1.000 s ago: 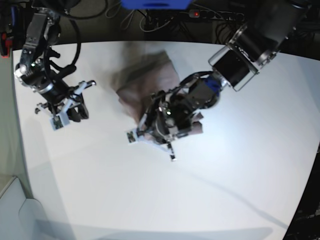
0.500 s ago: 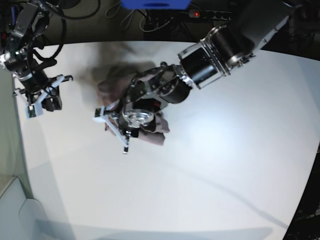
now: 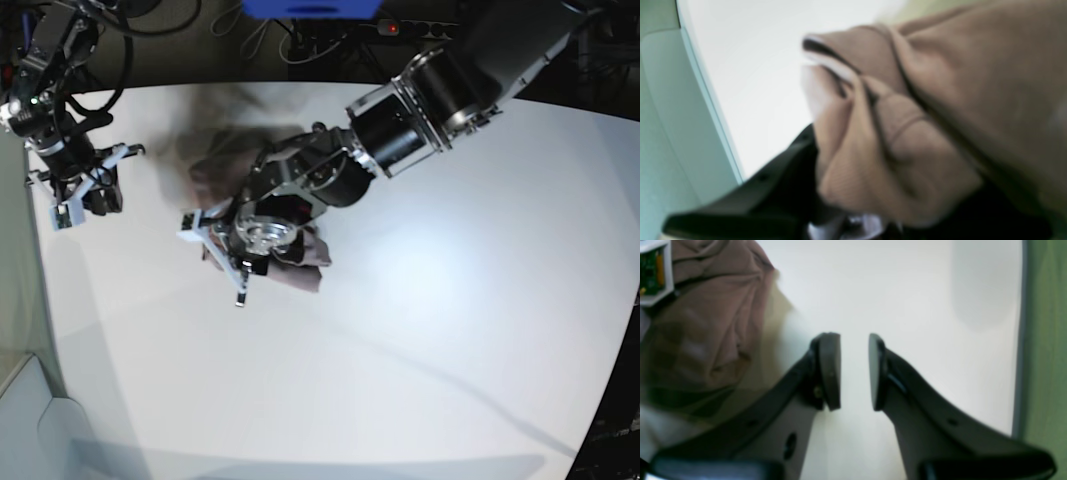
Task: Layout the t-shirt on the table in an organized manner, then fold the t-shirt properly
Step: 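Swing the left gripper over the stack and flatten it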
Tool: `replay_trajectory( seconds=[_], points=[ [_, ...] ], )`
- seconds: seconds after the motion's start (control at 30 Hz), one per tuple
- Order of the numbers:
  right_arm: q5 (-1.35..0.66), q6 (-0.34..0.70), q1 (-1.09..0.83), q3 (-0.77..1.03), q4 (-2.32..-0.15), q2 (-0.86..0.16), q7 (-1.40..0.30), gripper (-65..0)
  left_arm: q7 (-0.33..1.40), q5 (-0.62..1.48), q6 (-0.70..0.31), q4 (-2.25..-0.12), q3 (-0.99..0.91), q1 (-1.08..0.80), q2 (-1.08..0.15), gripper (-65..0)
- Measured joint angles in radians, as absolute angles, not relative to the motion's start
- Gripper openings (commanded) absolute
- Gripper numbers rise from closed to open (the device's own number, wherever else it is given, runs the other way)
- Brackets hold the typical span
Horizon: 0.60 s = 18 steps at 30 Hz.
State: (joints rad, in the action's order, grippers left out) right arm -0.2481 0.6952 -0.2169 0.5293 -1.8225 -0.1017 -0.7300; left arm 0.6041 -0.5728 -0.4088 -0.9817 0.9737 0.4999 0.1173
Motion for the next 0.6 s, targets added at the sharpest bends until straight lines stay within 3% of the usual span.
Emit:
replay_trajectory(
  seconds=[0.07,0.23,0.37,0.47,0.6],
  points=[
    [-0.249,0.695,-0.217,0.529,-1.822,-0.101,-0.73,-52.1,0.614,-0.572,-0.416,-0.983,0.978,0.509,0.117,-55.4],
    [-0.249,0.695,-0.217,0.529,-1.822,-0.099,-0.73,-52.1,0.631,-0.58,-0.414,-0.989,0.977,0.517,0.117,-33.8],
    [-0.249,0.695,-0.217,0.529,-1.822,-0.099,-0.73,-52.1,0.635,-0.582,-0.411,-1.018,0.976,0.521,0.113,-21.4],
    [-0.249,0.695,-0.217,0.529,-1.822,-0.099,-0.73,-52.1,0.636,-0.578,-0.416,-1.069,0.976,0.516,0.107,-17.5],
    [-0.249,0.695,-0.217,0.529,-1.822,-0.099,-0.73,-52.1,0.627,-0.572,-0.421,-1.131,0.976,0.531,0.099,-17.2]
  ],
)
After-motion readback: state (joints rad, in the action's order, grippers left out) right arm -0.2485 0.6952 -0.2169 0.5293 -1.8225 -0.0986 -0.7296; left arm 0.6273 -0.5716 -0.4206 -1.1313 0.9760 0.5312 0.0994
